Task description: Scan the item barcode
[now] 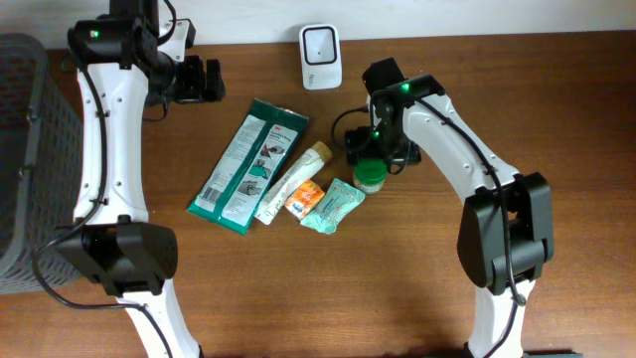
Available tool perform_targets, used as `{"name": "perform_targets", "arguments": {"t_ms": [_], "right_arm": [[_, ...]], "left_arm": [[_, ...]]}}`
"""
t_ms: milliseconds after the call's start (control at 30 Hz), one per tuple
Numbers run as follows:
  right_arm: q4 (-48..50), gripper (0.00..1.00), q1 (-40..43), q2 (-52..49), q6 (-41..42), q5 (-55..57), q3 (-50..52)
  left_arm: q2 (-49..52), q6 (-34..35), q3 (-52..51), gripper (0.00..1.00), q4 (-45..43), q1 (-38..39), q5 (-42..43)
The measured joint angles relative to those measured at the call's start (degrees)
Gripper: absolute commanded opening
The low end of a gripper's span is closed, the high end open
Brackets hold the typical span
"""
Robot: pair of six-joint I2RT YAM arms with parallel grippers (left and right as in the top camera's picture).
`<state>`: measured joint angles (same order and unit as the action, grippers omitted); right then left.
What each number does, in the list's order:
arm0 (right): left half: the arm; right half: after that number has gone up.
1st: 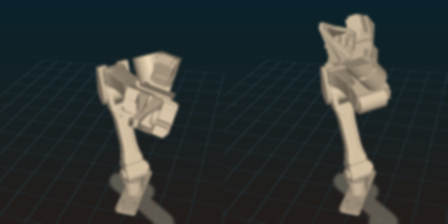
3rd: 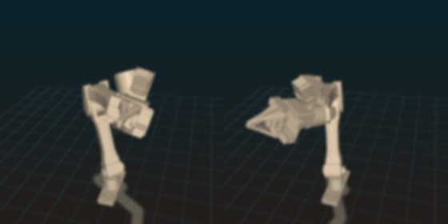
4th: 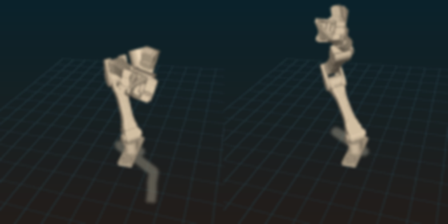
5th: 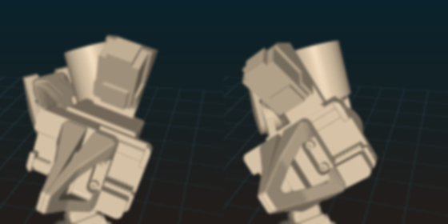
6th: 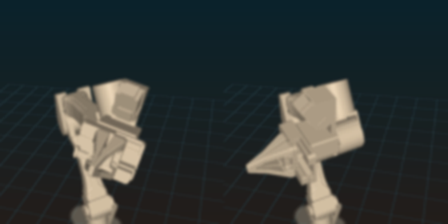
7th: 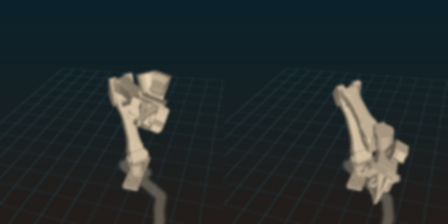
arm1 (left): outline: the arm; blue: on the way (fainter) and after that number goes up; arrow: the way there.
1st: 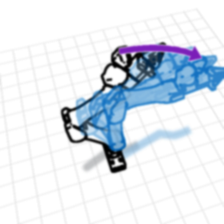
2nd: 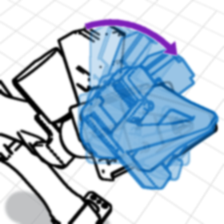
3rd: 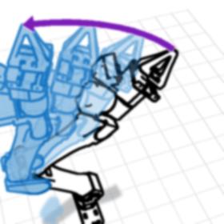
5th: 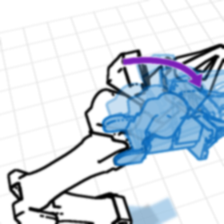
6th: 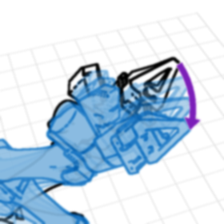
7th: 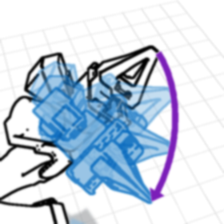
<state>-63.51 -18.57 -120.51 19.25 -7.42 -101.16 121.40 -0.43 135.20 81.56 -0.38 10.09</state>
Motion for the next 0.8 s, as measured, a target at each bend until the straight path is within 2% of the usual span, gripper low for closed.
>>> {"name": "perform_targets", "arguments": {"t_ms": [100,167,233,467,567,600,633,667,800], "right_arm": [[0.90,0.97,-0.24,0.00,10.08,0.09,0.13],[2.08,0.78,-0.28,0.00,14.97,0.04,1.73],[2.10,0.61,-0.28,0.00,16.31,-0.13,3.23],[1.16,0.54,-0.26,0.09,11.87,-0.11,2.82],[-2.86,0.54,-0.26,0.11,1.51,0.00,-2.49],[-5.33,0.54,-0.26,0.15,-5.77,0.04,-5.99],[-6.10,0.54,-0.26,0.31,-9.51,0.04,-7.30],[-7.43,0.54,-0.26,0.76,-20.81,0.04,-9.33],[-8.07,0.50,-0.26,0.83,-42.16,0.09,-8.83]], "left_arm": [[0.00,0.00,0.00,0.99,0.00,0.00,0.00],[0.00,0.00,0.00,0.99,0.00,0.00,0.02],[0.00,0.00,0.00,0.99,0.02,0.00,0.02],[0.00,0.00,0.00,0.99,0.02,0.00,0.02],[0.00,0.00,0.00,0.99,-0.04,0.00,0.02],[0.00,0.00,0.00,0.99,-0.02,0.00,0.00],[0.00,0.00,0.00,0.99,0.00,0.00,0.00],[0.00,0.00,0.00,0.99,0.00,0.00,0.02],[0.00,0.00,0.00,0.99,0.00,0.00,0.00]]}}
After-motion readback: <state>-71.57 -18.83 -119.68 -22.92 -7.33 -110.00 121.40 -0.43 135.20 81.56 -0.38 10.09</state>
